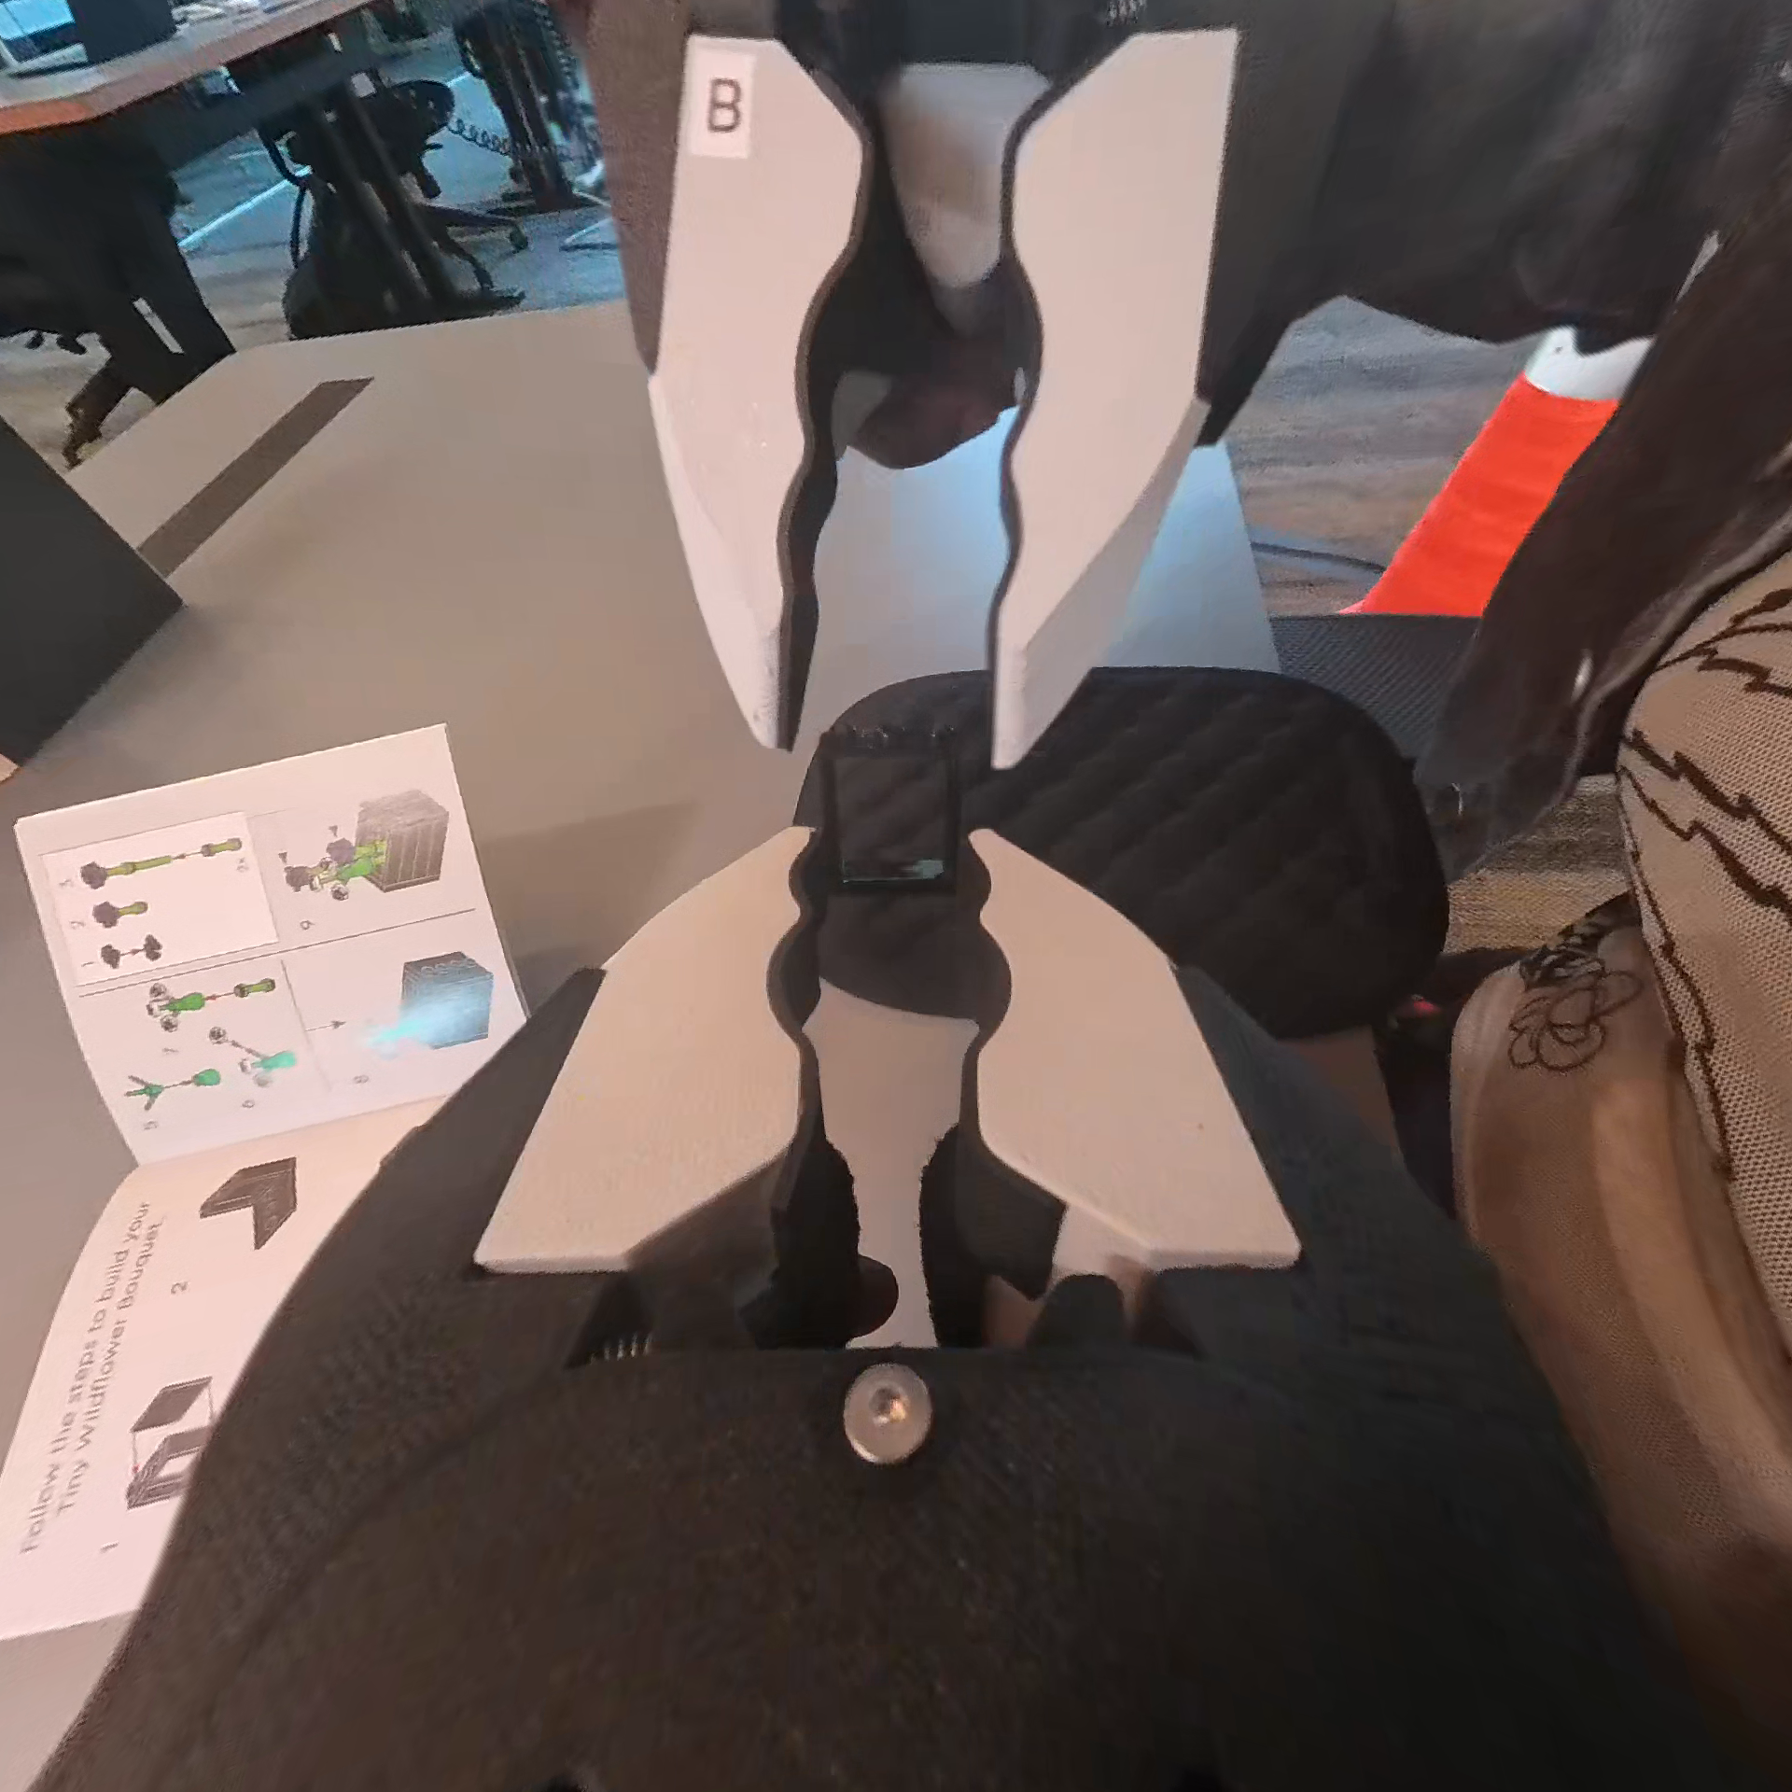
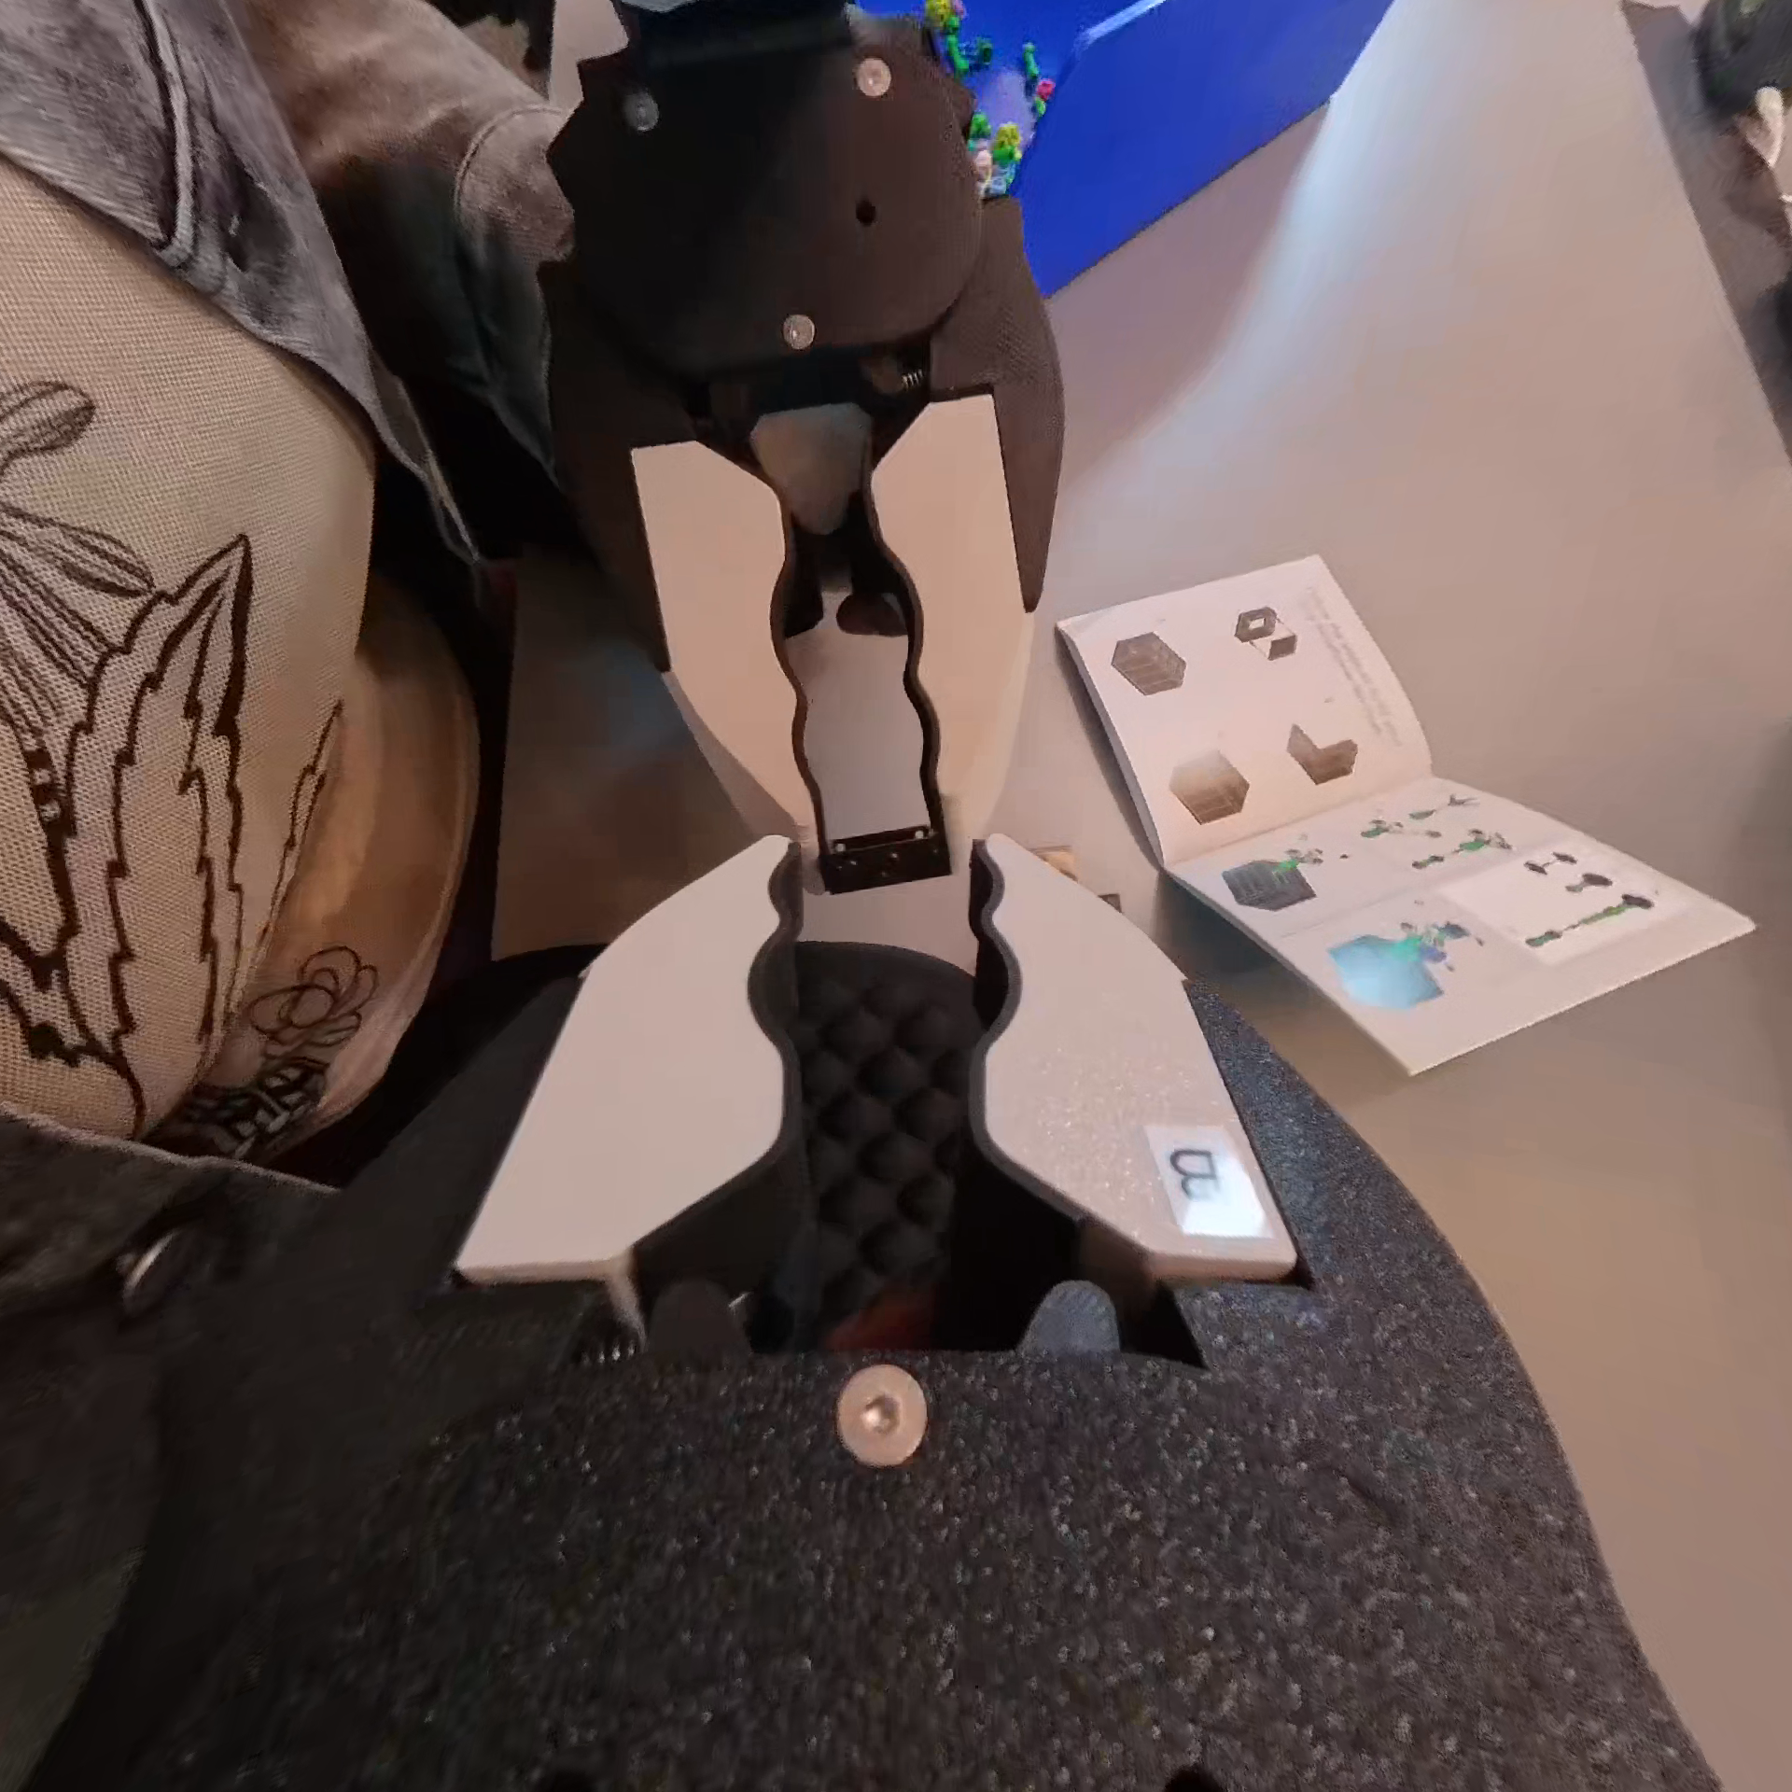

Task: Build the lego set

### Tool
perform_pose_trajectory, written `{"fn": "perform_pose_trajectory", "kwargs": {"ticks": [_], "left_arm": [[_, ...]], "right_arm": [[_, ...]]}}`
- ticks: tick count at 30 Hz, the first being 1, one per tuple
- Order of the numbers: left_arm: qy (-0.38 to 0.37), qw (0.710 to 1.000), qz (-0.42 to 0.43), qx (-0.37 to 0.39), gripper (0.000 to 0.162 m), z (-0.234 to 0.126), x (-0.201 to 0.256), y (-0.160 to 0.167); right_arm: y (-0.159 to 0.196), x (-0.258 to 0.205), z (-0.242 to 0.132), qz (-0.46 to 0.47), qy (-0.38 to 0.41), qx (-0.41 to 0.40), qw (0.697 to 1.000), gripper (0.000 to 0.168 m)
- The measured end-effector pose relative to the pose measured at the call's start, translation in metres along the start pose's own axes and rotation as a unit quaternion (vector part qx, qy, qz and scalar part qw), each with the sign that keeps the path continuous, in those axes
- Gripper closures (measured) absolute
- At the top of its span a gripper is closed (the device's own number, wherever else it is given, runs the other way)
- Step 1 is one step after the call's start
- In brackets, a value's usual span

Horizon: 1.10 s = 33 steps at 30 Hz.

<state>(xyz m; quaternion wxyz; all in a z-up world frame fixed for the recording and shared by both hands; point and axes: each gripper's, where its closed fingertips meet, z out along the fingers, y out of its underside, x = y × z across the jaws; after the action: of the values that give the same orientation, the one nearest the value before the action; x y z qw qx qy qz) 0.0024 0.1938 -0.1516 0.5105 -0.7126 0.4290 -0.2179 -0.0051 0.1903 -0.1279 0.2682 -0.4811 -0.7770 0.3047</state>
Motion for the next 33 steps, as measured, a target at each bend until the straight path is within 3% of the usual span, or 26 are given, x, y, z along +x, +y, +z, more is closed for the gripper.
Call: {"fn": "perform_pose_trajectory", "kwargs": {"ticks": [3,10,12,15,20,24,33], "left_arm": [[0.002,1.000,-0.005,0.003,0.136,-0.002,-0.001,0.001],[-0.012,1.000,-0.003,0.003,0.133,-0.013,-0.016,0.006],[-0.012,0.999,0.011,-0.052,0.110,-0.024,-0.028,0.026],[0.019,0.991,0.049,-0.126,0.102,-0.033,-0.041,0.061],[0.137,0.973,0.133,-0.130,0.095,-0.019,-0.026,0.078],[0.181,0.960,0.170,-0.133,0.093,-0.012,-0.022,0.084],[0.223,0.959,0.084,-0.152,0.091,-0.005,-0.016,0.089]], "right_arm": [[0.002,0.001,0.005,-0.027,-0.016,-0.026,0.999,0.144],[0.001,0.014,0.010,-0.063,-0.033,-0.055,0.996,0.144],[0.005,0.032,0.011,-0.043,-0.024,-0.076,0.996,0.144],[0.014,0.050,0.021,0.004,-0.036,-0.110,0.993,0.144],[0.027,0.060,0.044,0.017,-0.048,-0.178,0.983,0.144],[0.038,0.059,0.053,0.029,-0.052,-0.223,0.973,0.144],[0.053,0.057,0.063,0.010,-0.036,-0.285,0.958,0.145]]}}
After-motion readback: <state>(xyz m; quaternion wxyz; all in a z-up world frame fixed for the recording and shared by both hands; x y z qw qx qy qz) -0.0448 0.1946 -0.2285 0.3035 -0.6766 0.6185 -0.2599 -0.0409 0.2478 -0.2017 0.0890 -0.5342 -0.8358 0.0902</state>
